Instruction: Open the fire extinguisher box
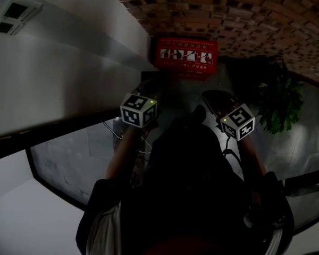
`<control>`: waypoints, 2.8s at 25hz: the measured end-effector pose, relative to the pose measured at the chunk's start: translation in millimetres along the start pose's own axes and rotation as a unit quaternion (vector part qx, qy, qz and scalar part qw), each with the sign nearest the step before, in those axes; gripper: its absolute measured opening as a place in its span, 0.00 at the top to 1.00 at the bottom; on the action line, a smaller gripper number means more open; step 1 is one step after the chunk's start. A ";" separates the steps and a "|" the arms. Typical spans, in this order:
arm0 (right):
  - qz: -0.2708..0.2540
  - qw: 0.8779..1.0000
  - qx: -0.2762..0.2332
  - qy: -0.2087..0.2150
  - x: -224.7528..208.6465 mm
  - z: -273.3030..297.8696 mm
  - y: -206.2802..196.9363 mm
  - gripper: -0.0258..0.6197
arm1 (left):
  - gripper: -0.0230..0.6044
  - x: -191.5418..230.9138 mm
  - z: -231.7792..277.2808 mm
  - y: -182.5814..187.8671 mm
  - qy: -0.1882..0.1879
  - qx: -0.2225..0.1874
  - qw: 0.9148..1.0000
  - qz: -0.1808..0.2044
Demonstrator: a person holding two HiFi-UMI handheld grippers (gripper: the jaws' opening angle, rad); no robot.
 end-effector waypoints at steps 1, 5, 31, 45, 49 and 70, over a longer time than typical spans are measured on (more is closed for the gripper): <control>0.001 1.000 0.000 0.005 -7.7 0.8 -1.1 0.96 | 0.96 -1.6 8.0 -2.8 0.005 0.005 1.000 -0.005; 0.004 1.000 0.013 0.020 -38.9 8.5 -11.1 0.96 | 0.96 -3.8 35.1 -11.4 0.026 0.020 0.999 -0.009; 0.156 0.973 0.167 -0.031 -133.3 130.2 -187.4 0.96 | 0.96 113.0 190.9 -181.4 0.082 0.171 0.969 -0.160; 0.212 0.953 0.173 -0.131 -195.0 176.8 -251.9 0.96 | 0.96 166.5 231.0 -225.4 0.136 0.143 0.947 -0.251; 0.257 0.943 0.144 -0.154 -209.6 187.4 -264.8 0.96 | 0.96 175.0 239.9 -231.1 0.132 0.140 0.946 -0.260; 0.262 0.942 0.080 -0.195 -245.5 201.6 -266.8 0.96 | 0.96 164.6 229.1 -217.7 0.109 0.108 0.941 -0.300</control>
Point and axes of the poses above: the fingertips, and each gripper's own axes: z forward along the fingers, x to its left, y out of its top, the point moved 7 cm from there along -z, backward along the fingers
